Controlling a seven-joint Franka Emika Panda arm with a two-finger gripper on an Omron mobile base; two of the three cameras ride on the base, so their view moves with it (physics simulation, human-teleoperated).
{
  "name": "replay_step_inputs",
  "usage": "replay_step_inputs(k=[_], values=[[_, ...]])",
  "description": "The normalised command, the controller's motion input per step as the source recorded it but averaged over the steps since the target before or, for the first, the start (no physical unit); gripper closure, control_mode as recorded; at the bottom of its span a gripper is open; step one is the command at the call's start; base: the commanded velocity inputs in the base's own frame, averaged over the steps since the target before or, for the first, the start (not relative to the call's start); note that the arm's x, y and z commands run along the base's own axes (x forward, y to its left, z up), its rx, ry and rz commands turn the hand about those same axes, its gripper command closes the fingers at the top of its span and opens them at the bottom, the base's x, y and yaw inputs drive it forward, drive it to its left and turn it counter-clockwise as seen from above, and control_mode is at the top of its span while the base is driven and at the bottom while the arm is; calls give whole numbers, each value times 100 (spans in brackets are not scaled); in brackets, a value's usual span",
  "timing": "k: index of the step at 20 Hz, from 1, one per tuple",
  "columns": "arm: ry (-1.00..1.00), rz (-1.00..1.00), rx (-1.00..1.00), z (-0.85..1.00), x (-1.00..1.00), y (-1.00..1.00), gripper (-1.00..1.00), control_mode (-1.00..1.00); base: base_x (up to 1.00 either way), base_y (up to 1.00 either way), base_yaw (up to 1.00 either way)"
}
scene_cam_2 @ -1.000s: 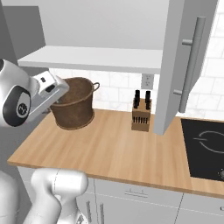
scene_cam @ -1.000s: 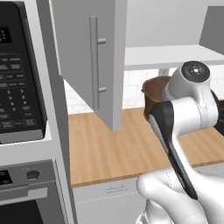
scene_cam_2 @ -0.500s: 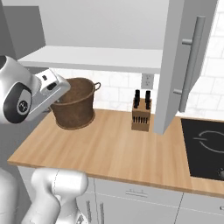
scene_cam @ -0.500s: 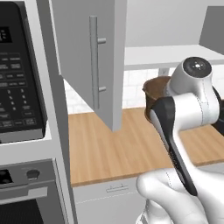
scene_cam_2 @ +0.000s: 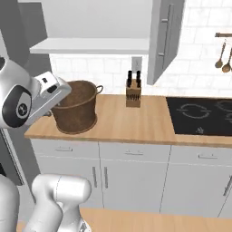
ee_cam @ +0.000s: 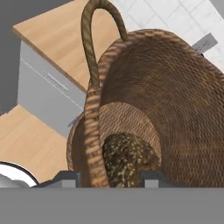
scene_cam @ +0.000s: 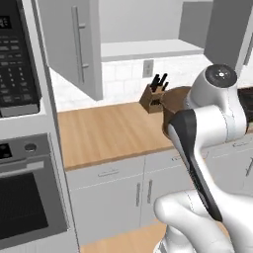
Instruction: Open the cabinet, pick up the bread from the cabinet and place it in the basket. Then move the basket to the dining counter.
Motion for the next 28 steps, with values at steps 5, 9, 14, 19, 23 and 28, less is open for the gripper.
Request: replay_step_inputs(k=[5, 9, 14, 19, 23, 28], values=[[0, 0, 0, 0, 0, 0, 100, 100, -43, -15, -72], [0, 0, 0, 0, 0, 0, 100, 100, -20, -13, -77], [0, 0, 0, 0, 0, 0, 100, 100, -5, -25, -73], [0, 0, 0, 0, 0, 0, 100, 100, 0, -33, -68], [0, 0, 0, 0, 0, 0, 100, 100, 0, -34, -67], [0, 0, 0, 0, 0, 0, 100, 100, 0, -30, -67]])
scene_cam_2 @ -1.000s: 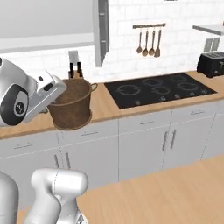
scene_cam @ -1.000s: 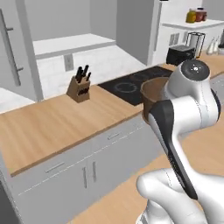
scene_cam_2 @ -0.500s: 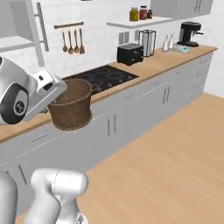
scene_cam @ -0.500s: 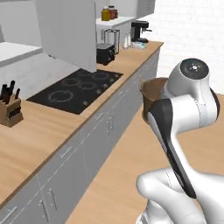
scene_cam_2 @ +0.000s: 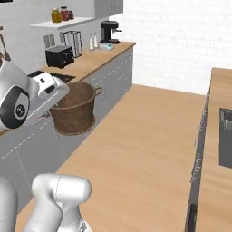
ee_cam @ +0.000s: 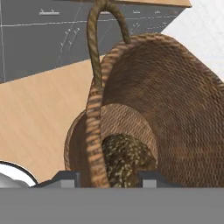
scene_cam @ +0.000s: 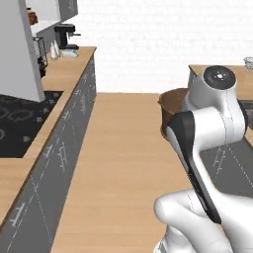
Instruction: Open the cabinet, pick up the bread from the cabinet and place it in the basket. Then move the basket to the dining counter.
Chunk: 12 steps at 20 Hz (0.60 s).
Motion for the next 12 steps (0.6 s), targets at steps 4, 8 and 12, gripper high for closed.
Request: replay_step_inputs(k=[4, 8, 12], values=[[0, 0, 0, 0, 0, 0, 100, 100, 0, -31, -66], [0, 0, 0, 0, 0, 0, 100, 100, 0, -18, -64], [0, 0, 0, 0, 0, 0, 100, 100, -2, -3, -59]])
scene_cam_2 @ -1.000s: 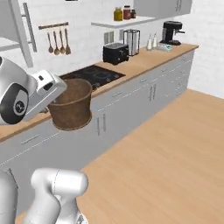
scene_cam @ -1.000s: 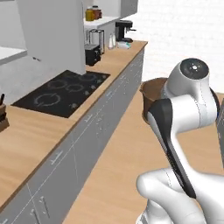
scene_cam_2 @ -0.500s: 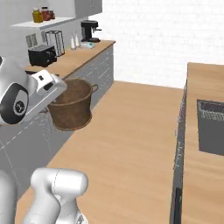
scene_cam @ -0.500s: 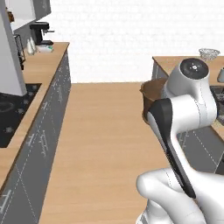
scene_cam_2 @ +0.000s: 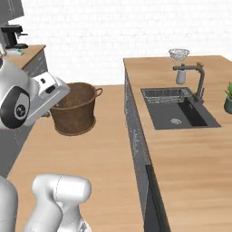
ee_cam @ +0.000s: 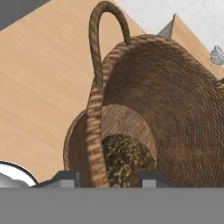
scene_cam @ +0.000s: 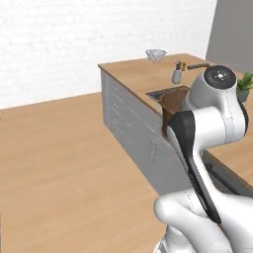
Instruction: Open the cabinet, pick up the bread from the cabinet and place it in the basket. Then move the basket to the dining counter.
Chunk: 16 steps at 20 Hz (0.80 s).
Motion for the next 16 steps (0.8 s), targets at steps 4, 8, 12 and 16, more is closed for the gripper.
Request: replay_step_inputs(k=[4, 8, 12, 16], values=[[0, 0, 0, 0, 0, 0, 100, 100, -43, 0, -46], [0, 0, 0, 0, 0, 0, 100, 100, -84, 0, -40], [0, 0, 0, 0, 0, 0, 100, 100, -96, 0, -39], [0, 0, 0, 0, 0, 0, 100, 100, -81, 0, -43]])
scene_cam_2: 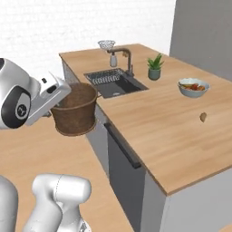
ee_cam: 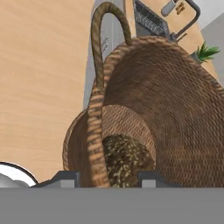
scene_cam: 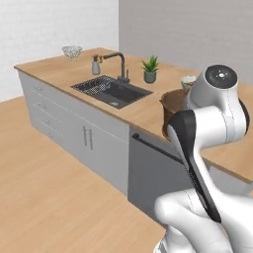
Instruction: Open the cabinet, pick up the bread from the cabinet and place it in the basket. Then move the basket to the dining counter.
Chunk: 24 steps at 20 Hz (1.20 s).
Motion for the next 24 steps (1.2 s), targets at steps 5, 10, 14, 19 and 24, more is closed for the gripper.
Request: replay_step_inputs(k=[5, 10, 14, 19, 24], values=[[0, 0, 0, 0, 0, 0, 100, 100, -29, -20, -27], [0, 0, 0, 0, 0, 0, 100, 100, 13, -62, 11], [0, 0, 0, 0, 0, 0, 100, 100, -10, -74, 8], [0, 0, 0, 0, 0, 0, 100, 100, -38, -75, 7], [0, 0, 0, 0, 0, 0, 100, 100, -14, -87, 14]])
